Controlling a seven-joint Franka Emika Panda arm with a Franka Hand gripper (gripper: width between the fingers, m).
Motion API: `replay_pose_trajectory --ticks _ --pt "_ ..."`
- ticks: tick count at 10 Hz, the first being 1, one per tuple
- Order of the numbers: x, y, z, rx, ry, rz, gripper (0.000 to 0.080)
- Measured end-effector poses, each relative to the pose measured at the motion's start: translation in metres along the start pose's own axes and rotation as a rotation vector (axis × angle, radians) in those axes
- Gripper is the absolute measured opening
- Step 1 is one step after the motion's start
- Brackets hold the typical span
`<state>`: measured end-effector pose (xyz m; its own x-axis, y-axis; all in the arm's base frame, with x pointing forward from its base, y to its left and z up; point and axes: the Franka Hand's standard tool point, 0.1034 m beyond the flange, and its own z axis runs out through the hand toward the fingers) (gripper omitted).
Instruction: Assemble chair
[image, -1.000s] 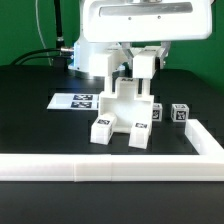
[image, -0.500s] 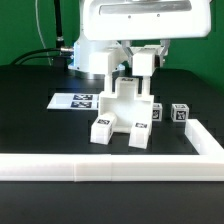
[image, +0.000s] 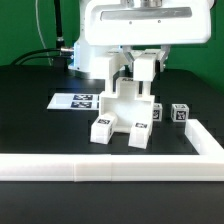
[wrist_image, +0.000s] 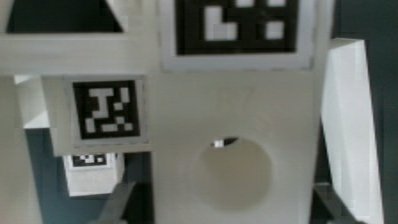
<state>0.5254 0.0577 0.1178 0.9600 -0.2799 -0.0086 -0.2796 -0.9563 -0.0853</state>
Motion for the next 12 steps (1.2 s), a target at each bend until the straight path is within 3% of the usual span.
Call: replay_pose_trajectory --ticks 5,12 --pt "-0.001 0.001 0.002 0.0 -0.002 0.003 0.0284" --pt "-0.001 0.005 0.02 -0.012 -0.01 -0.013 0.0284"
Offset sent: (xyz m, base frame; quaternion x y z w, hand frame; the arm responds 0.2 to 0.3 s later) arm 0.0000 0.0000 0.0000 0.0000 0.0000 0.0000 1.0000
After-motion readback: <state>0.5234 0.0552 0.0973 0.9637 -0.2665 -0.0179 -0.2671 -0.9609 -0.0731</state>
